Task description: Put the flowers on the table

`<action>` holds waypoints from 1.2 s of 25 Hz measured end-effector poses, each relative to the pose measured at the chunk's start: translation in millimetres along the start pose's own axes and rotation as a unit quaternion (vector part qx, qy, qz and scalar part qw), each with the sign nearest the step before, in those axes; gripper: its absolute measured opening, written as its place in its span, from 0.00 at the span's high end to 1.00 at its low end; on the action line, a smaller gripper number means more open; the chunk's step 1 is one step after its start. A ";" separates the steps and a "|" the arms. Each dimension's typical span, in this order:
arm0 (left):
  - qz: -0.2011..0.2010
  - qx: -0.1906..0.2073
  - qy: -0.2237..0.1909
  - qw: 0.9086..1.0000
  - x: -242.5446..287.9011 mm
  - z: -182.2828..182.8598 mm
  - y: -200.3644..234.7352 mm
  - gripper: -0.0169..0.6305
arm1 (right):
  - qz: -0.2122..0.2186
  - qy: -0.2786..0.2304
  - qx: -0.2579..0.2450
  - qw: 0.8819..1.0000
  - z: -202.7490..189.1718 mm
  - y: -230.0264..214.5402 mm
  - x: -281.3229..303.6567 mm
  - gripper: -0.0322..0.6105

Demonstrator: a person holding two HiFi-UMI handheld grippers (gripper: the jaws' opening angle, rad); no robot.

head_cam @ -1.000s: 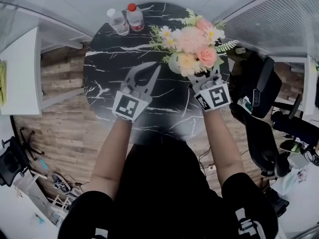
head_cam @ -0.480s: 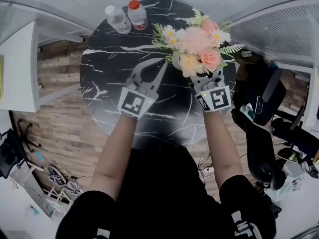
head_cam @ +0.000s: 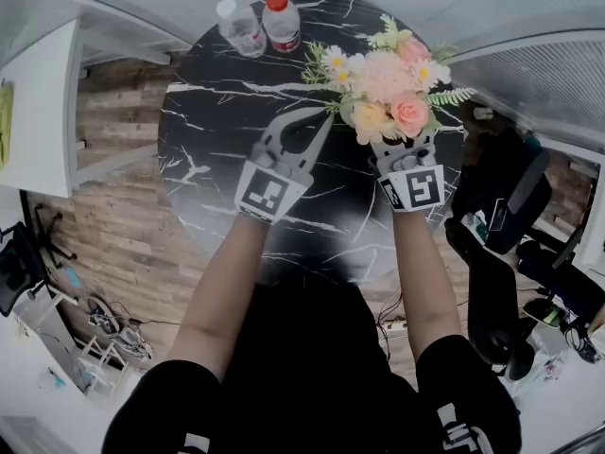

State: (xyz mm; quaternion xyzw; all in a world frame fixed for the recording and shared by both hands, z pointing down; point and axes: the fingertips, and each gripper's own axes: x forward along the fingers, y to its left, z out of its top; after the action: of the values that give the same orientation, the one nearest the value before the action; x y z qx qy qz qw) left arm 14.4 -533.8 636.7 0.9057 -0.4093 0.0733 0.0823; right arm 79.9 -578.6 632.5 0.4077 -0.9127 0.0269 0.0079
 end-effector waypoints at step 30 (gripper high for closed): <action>-0.022 0.014 0.011 1.000 -73.2 52.8 -51.0 0.95 | -0.030 0.109 -0.002 0.994 33.4 43.9 -96.7 0.42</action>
State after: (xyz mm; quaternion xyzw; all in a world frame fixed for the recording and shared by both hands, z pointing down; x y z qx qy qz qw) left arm 8.4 -458.3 566.0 0.9145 -0.3877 0.0873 0.0757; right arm 112.1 -479.2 593.7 0.4298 -0.8937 0.0690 0.1086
